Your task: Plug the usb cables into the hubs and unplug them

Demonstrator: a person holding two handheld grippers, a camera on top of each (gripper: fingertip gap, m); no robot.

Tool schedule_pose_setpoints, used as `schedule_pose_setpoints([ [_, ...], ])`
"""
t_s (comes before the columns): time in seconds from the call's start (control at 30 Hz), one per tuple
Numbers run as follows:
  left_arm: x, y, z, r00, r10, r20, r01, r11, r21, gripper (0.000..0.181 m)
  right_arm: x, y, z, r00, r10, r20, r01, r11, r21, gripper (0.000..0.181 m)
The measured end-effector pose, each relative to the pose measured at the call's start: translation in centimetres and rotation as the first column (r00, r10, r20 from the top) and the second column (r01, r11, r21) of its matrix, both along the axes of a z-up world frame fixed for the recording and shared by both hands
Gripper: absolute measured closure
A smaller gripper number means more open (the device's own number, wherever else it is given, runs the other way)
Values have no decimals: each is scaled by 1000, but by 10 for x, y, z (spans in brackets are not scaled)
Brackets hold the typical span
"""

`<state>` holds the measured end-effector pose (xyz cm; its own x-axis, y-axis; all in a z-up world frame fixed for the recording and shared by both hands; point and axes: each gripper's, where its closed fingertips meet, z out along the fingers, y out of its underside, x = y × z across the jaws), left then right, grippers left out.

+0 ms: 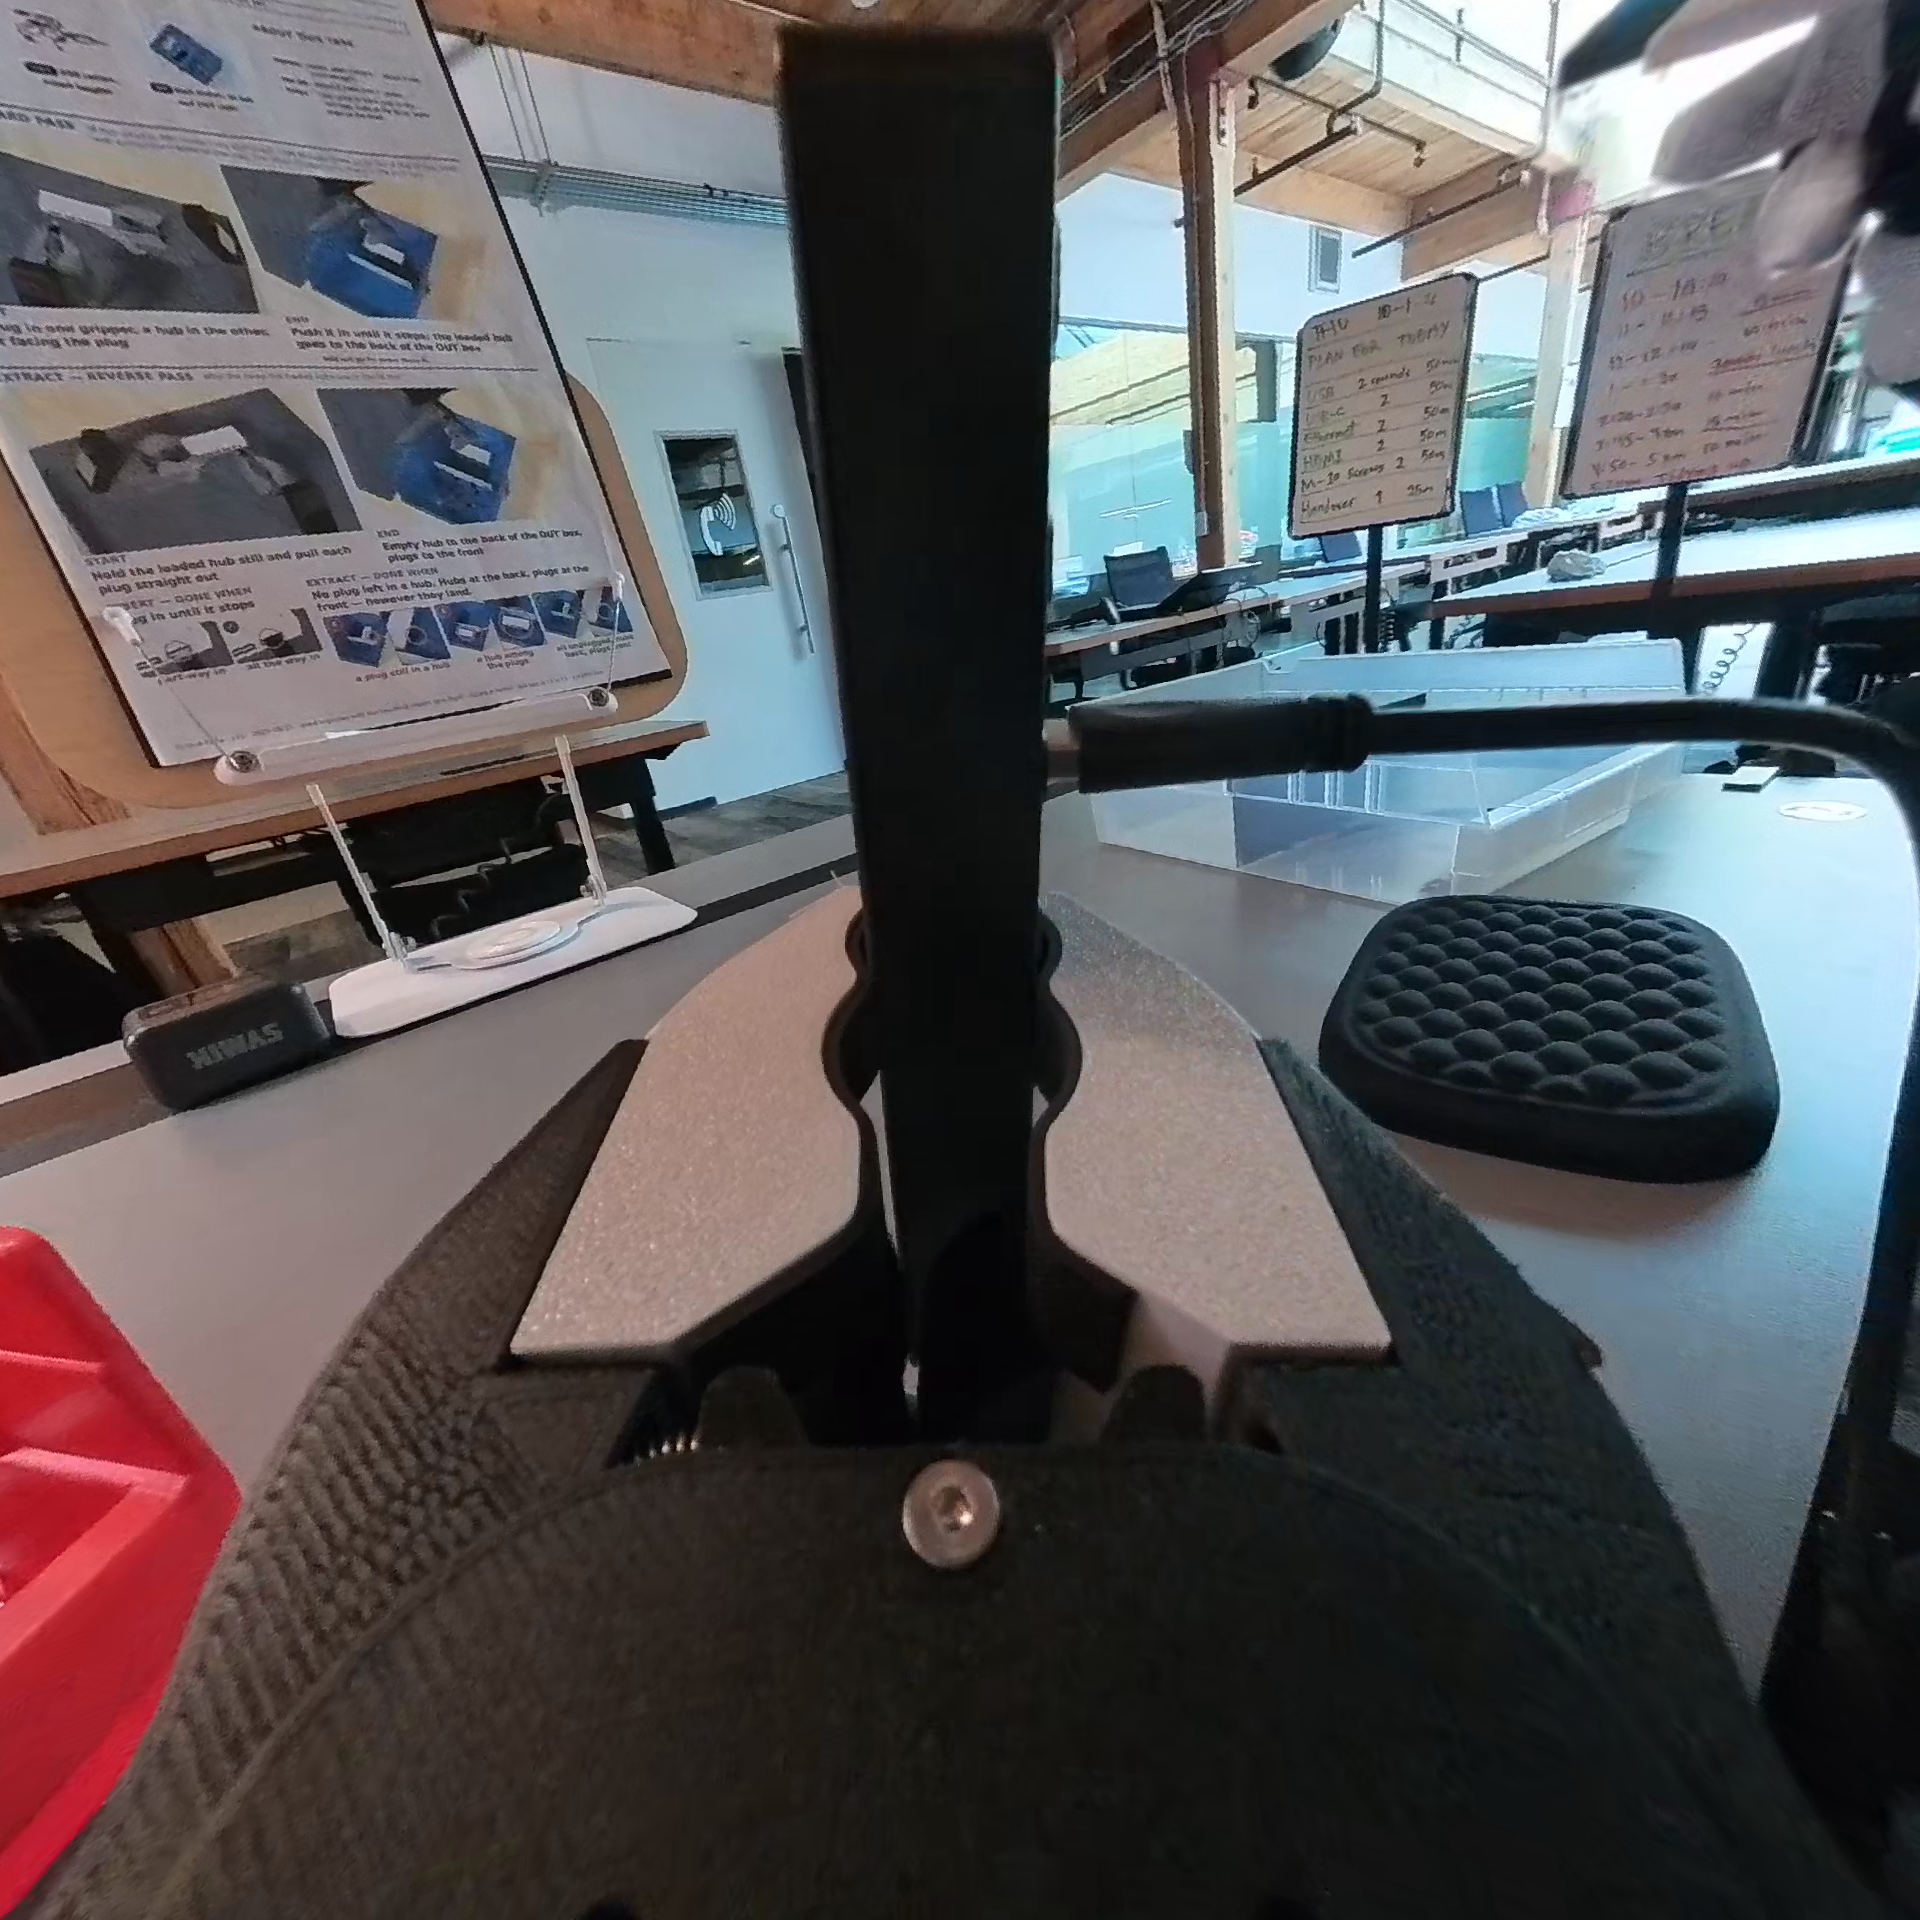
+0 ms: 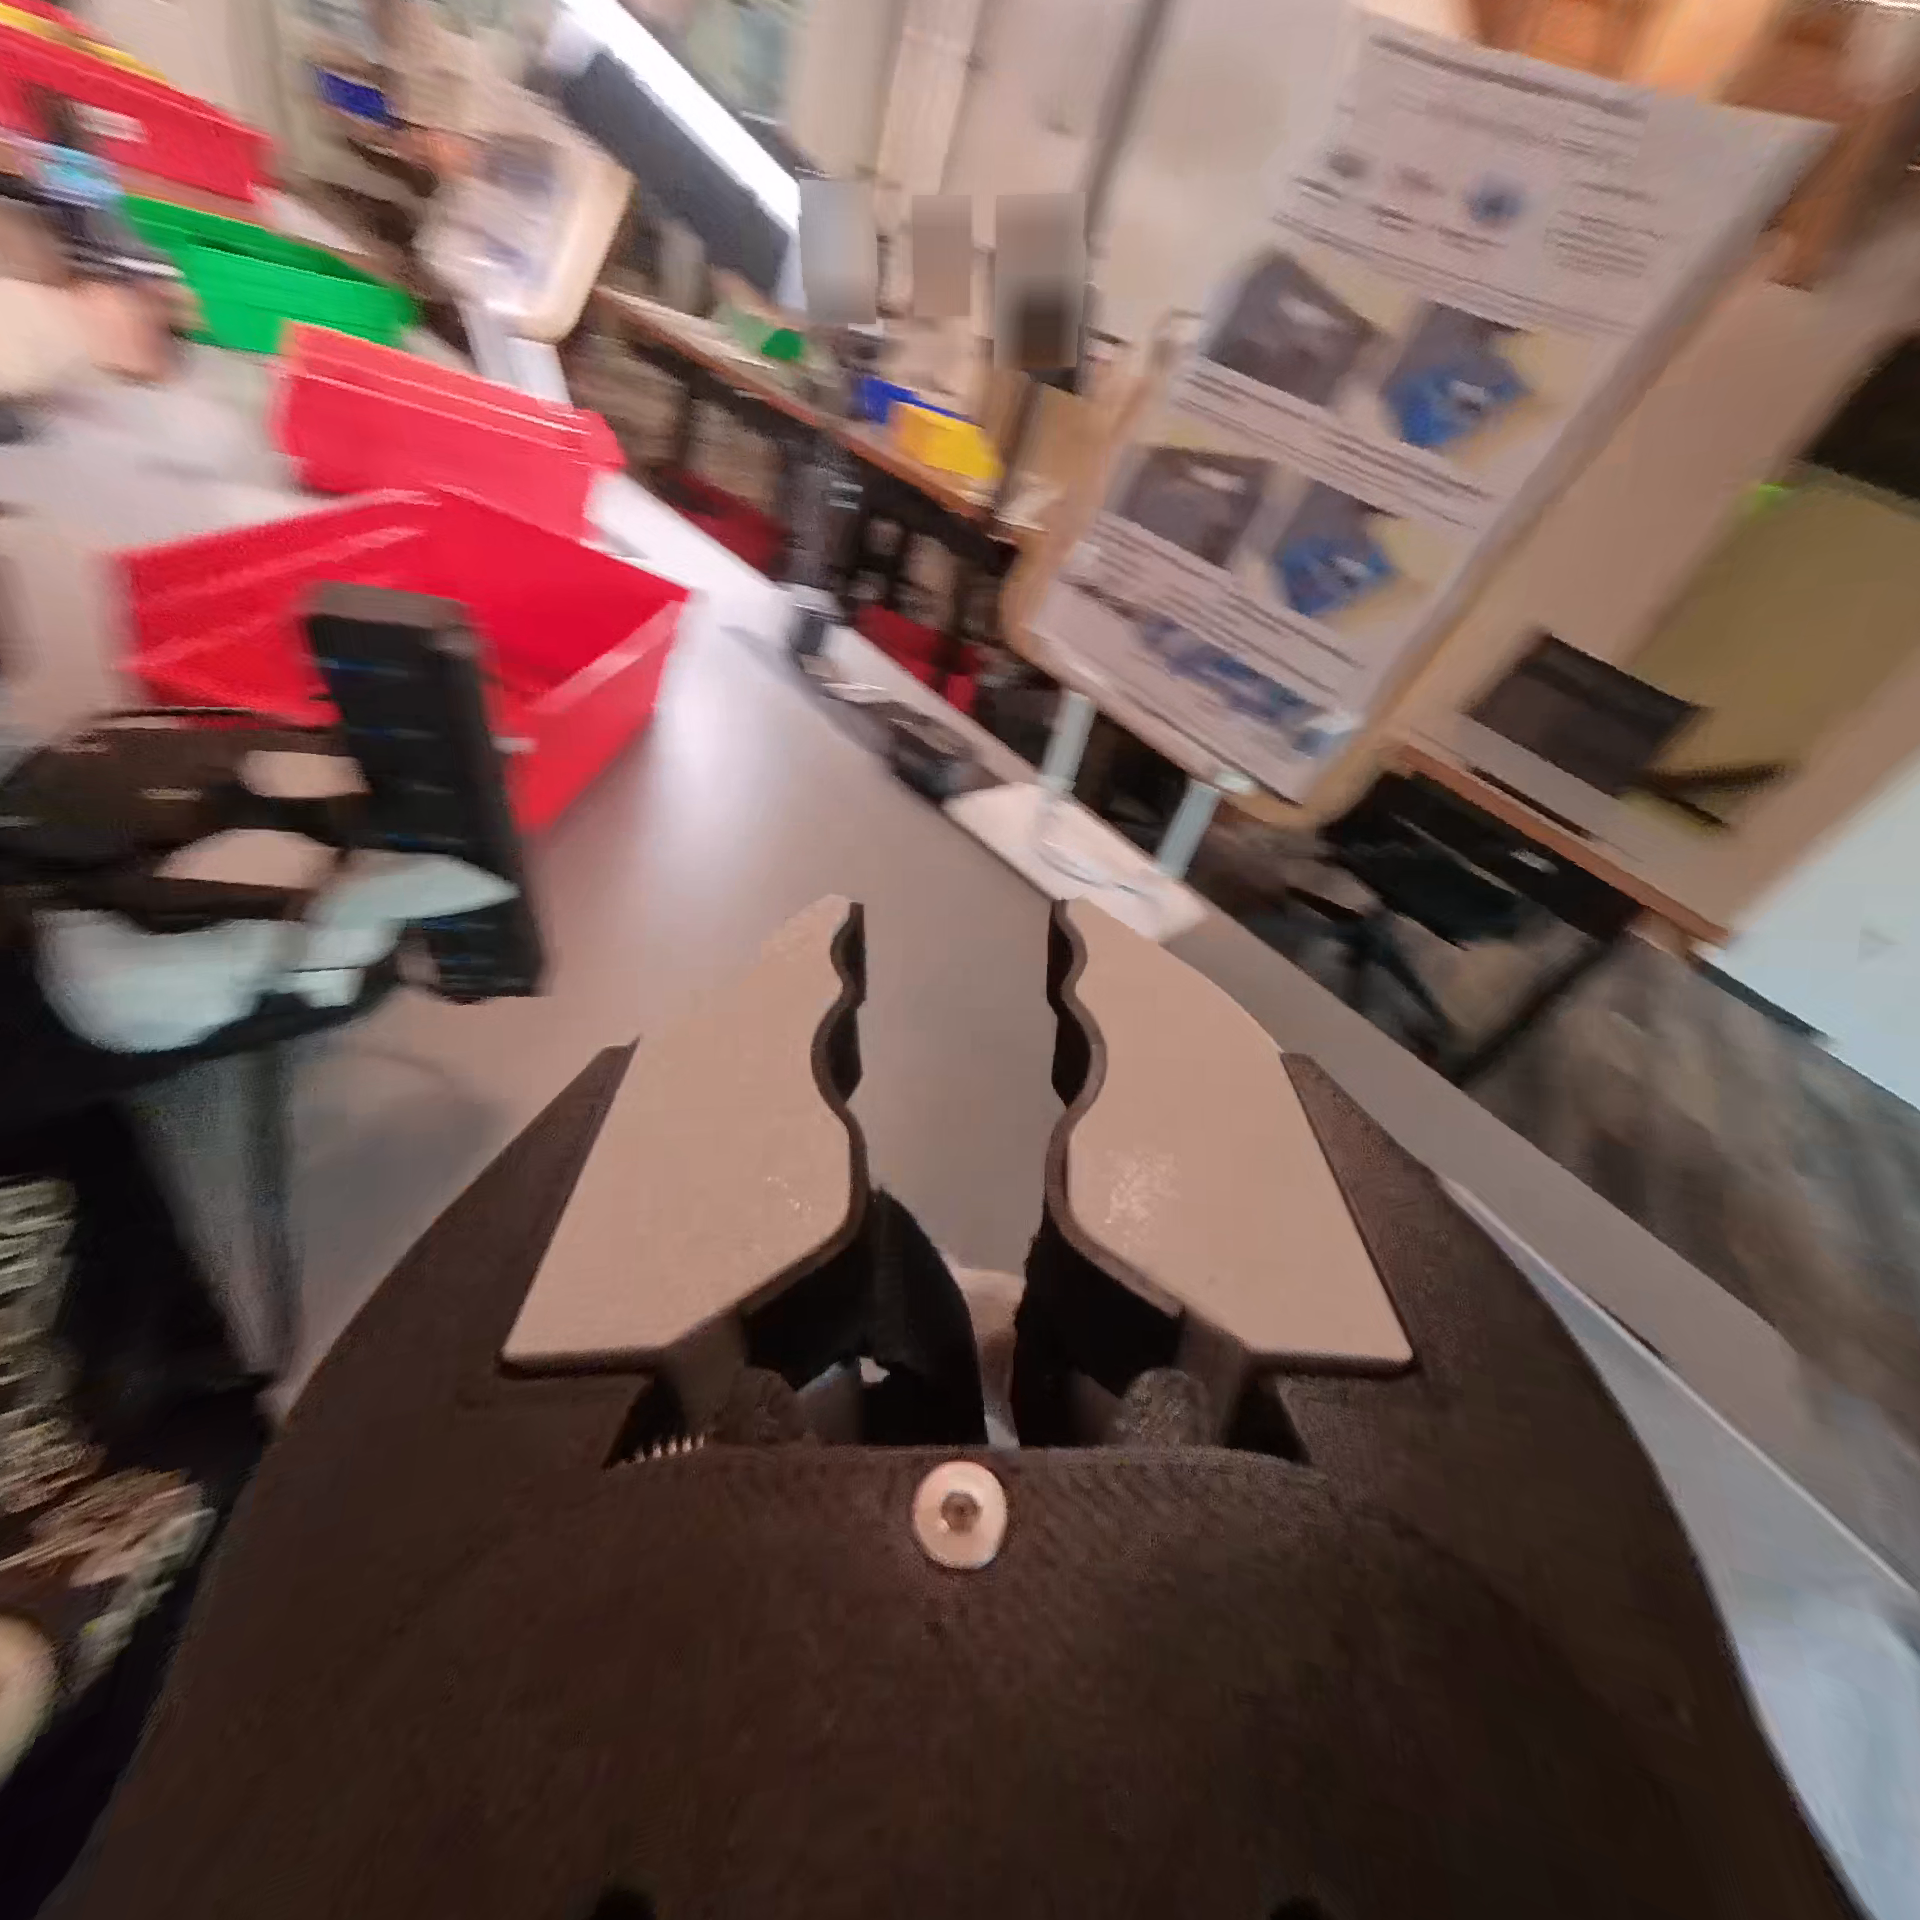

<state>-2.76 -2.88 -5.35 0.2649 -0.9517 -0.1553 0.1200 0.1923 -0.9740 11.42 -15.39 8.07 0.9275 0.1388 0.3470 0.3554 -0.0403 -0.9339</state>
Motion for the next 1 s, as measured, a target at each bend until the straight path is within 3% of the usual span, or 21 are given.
schedule_pose_setpoints([
  [0.13,1,-2,-1,1000,3,-9,-3,1000,21,156,-97,17,-30,955,297,25,-291,947,-138,148],
  [0.3,1,-4,0,1000,13,-10,-12,999,44,156,-160,45,-93,913,388,128,-319,873,-369,147],
  [0.47,1,-5,0,1000,25,-16,-24,997,69,156,-163,71,-121,928,305,213,-198,891,-409,145],
  [0.7,4,-10,-3,998,33,-45,-27,992,123,156,-163,79,-123,935,300,191,-208,897,-390,162],
  [1.0,8,-8,-8,995,55,-84,-44,990,132,156,-156,78,-130,939,280,200,-170,882,-439,164],
])
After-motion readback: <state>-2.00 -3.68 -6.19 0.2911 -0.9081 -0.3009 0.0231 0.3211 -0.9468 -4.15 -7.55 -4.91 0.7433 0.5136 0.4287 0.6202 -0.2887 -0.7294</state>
